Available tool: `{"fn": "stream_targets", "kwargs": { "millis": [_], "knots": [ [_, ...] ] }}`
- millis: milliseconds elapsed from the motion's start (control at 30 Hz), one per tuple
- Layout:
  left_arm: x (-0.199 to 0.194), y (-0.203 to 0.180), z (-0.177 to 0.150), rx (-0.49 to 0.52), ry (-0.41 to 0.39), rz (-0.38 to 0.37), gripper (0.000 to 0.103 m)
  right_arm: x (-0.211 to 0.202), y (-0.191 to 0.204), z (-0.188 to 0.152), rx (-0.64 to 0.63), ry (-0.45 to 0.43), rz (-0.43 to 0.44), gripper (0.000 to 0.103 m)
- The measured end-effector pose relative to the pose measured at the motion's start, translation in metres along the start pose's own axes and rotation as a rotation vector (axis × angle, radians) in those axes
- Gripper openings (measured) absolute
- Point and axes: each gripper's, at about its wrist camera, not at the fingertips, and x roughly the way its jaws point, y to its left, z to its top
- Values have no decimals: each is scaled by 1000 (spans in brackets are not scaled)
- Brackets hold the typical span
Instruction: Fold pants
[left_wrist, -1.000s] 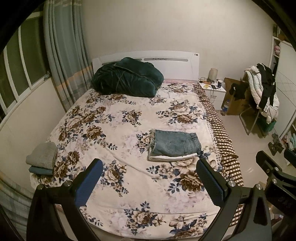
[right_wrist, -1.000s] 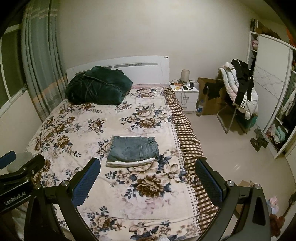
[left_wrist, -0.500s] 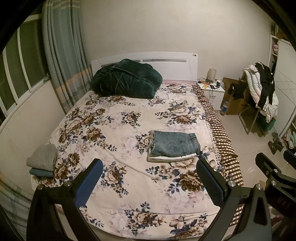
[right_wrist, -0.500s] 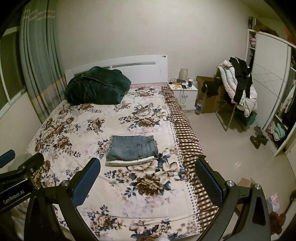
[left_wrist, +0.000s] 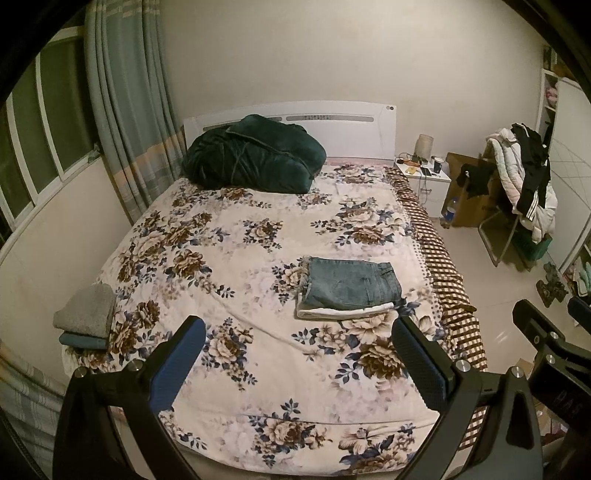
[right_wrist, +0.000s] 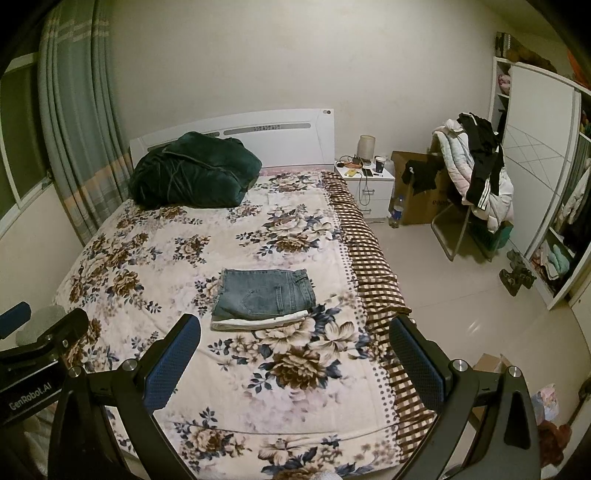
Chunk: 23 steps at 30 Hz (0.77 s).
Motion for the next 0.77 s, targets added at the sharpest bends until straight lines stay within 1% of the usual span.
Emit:
{"fn": "stream_targets", "kwargs": {
  "millis": [767],
  "knots": [
    [2, -1, -3, 0, -7, 4, 103, -2, 0, -6, 3, -4, -3, 103]
  ]
}}
